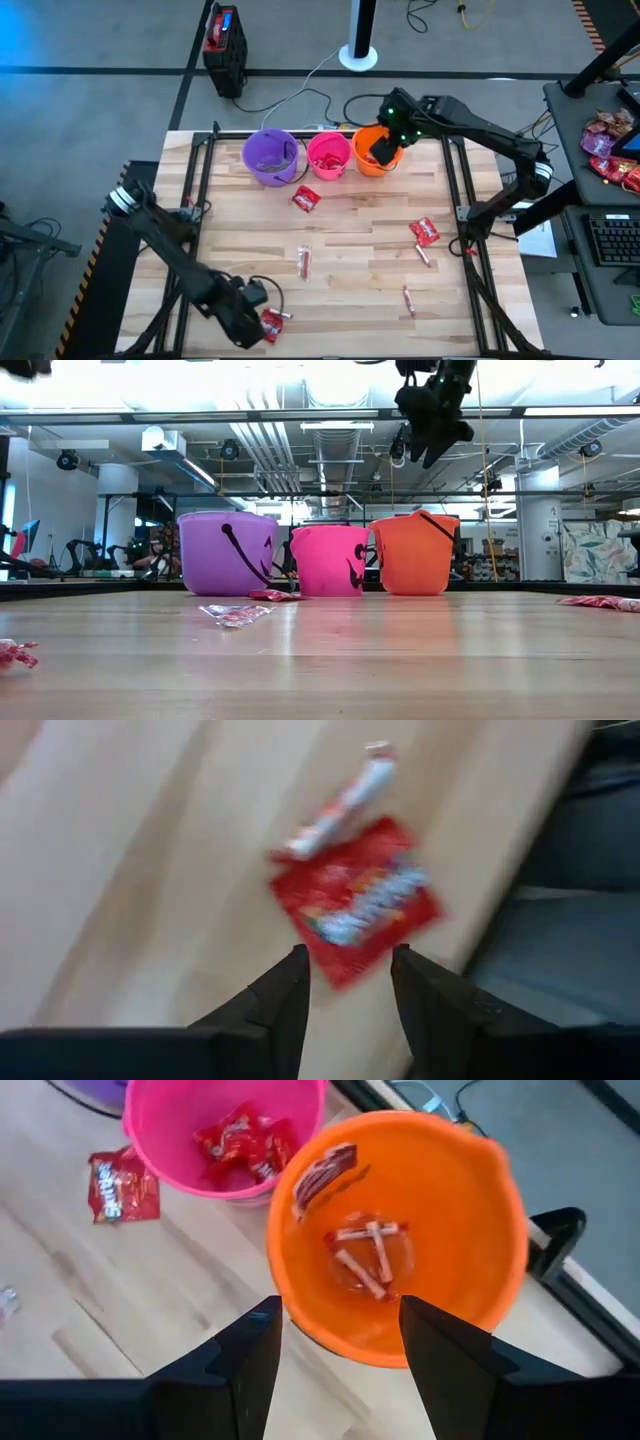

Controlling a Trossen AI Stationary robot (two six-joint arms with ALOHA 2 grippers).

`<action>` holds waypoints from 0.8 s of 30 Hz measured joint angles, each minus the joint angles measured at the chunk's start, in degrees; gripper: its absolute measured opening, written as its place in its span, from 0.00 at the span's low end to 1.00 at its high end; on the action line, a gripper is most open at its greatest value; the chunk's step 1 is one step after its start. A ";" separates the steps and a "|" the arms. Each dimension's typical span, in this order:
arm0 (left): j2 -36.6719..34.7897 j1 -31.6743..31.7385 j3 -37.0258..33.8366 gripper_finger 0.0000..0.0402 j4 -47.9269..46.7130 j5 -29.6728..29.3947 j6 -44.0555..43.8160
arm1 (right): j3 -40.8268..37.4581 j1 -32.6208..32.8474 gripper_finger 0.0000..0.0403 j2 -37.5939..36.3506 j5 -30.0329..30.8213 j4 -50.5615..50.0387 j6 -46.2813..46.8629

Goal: Sort candy by brand, put in halloween buckets
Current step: Put the red candy pack into the pink bucket

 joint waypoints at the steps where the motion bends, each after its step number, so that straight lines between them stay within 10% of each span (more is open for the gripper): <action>1: 1.45 0.14 0.22 0.33 -0.32 0.00 0.20 | -0.34 0.02 0.49 0.00 -0.73 0.43 0.03; 15: 12.41 1.34 1.49 0.57 5.70 0.60 0.75 | -0.97 0.90 0.49 0.00 -2.34 0.93 0.71; 24: 14.90 1.48 1.28 0.31 8.01 1.39 0.50 | -0.97 1.16 0.49 0.00 -2.40 0.89 0.62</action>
